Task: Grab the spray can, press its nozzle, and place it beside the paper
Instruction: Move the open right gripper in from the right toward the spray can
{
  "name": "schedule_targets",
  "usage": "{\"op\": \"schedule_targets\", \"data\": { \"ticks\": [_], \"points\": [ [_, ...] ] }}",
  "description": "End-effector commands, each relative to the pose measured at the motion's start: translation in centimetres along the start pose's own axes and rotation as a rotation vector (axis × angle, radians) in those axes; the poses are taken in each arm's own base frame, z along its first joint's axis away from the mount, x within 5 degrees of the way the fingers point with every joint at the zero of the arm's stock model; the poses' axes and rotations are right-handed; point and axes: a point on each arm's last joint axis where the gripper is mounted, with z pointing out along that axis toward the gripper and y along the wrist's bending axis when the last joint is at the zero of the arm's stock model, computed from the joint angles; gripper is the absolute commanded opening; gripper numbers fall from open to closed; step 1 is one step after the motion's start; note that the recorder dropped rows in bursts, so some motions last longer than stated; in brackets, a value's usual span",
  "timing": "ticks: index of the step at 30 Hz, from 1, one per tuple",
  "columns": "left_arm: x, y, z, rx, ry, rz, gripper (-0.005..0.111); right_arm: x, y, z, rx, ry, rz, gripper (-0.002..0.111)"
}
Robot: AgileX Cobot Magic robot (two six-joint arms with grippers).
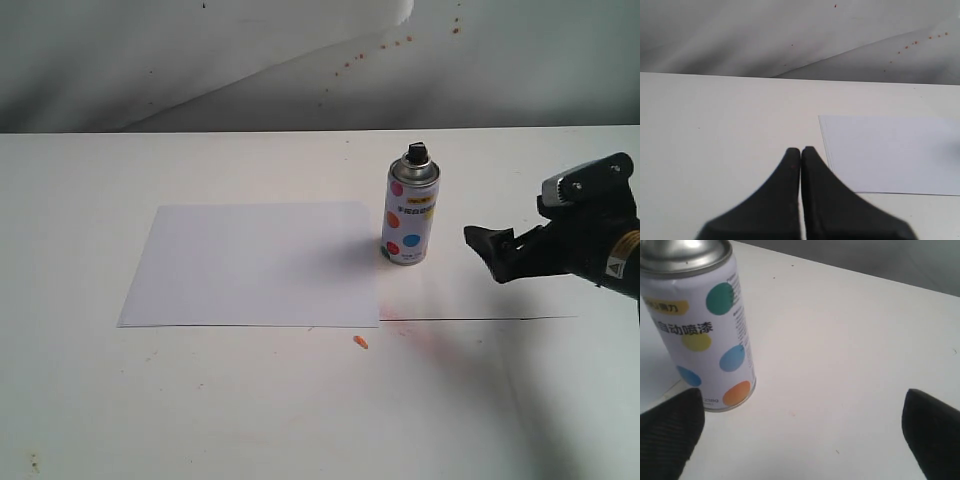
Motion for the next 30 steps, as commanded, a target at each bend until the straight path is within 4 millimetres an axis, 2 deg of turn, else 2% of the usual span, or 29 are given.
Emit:
{"op": "schedule_targets", "data": {
  "ticks": [1, 7, 10, 13, 18, 21, 26, 30],
  "points": [
    [0.1, 0.0, 0.0, 0.005, -0.007, -0.001, 0.002, 0.0, -0.3, 0.0, 0.017, 0.01, 0.018, 0.105],
    [0.1, 0.0, 0.0, 0.005, -0.007, -0.001, 0.002, 0.0, -0.6, -0.1, 0.024, 0.002, 0.046, 0.105],
    [0.1, 0.0, 0.0, 0.005, -0.007, -0.001, 0.002, -0.3, -1.0, -0.3, 0.011, -0.065, 0.038, 0.105],
    [0.1, 0.0, 0.0, 0.005, -0.007, -0.001, 0.002, -0.8, -1.6, -1.0, -0.053, -0.193, -0.078, 0.105],
    [0.1, 0.0, 0.0, 0.005, -0.007, -0.001, 0.002, -0.4, -2.8, -1.9, -0.132, -0.211, -0.168, 0.105],
    [0.1, 0.0, 0.0, 0.005, -0.007, -0.001, 0.002, -0.1, -3.6, -1.4, -0.226, -0.183, -0.176, 0.105],
    [0.1, 0.0, 0.0, 0.005, -0.007, -0.001, 0.002, 0.6, -3.8, 0.4, -0.447, -0.139, -0.248, 0.105],
    [0.1, 0.0, 0.0, 0.005, -0.007, -0.001, 0.002, 0.8, -4.5, 1.7, -0.497, -0.144, -0.241, 0.105]
  ]
}}
